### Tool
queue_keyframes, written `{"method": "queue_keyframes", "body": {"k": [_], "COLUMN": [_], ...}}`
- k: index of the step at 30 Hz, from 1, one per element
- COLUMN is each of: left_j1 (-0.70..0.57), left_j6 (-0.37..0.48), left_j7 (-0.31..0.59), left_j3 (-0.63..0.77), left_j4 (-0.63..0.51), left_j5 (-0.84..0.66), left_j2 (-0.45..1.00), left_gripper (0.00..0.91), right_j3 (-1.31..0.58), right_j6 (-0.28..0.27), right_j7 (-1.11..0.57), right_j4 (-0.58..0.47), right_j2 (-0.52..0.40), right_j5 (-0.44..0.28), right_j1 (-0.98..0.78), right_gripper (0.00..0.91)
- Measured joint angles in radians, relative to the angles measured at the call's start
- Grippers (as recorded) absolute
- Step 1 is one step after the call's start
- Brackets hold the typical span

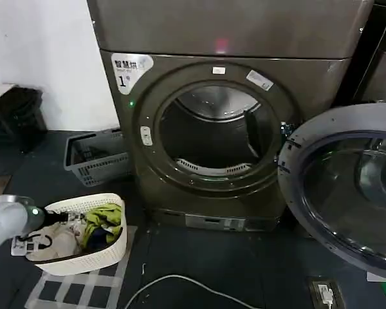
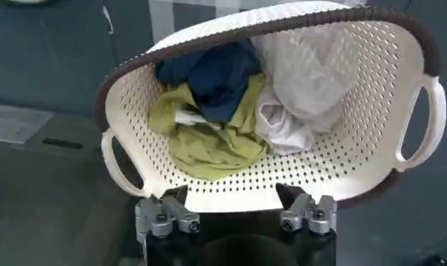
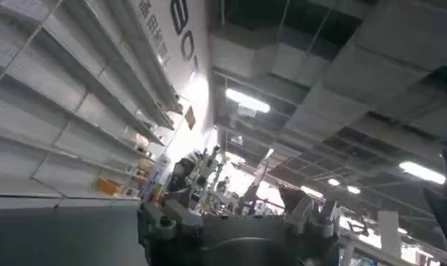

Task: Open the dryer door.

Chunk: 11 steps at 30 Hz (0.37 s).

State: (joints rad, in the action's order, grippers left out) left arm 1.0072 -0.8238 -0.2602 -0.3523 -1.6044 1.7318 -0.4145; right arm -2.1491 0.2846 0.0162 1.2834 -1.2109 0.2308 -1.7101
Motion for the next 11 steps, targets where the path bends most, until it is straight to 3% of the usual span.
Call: {"method": "queue_keyframes", "body": {"k": [11], "left_j1": [0.0], "left_j6": [0.0], "left_j7": [0.0], "left_j3": [0.002], "left_j4": [0.012], "left_j5": [-0.005], "left_j2": [0.0], "left_gripper": [0.907], "right_j3": [0.003], "right_j6": [0.002], "right_j7": [0.0], "right_j4": [0.002], "right_j2": [-0.004], "right_j5": [0.0], "right_j1": [0.003], "right_gripper": [0.907]}}
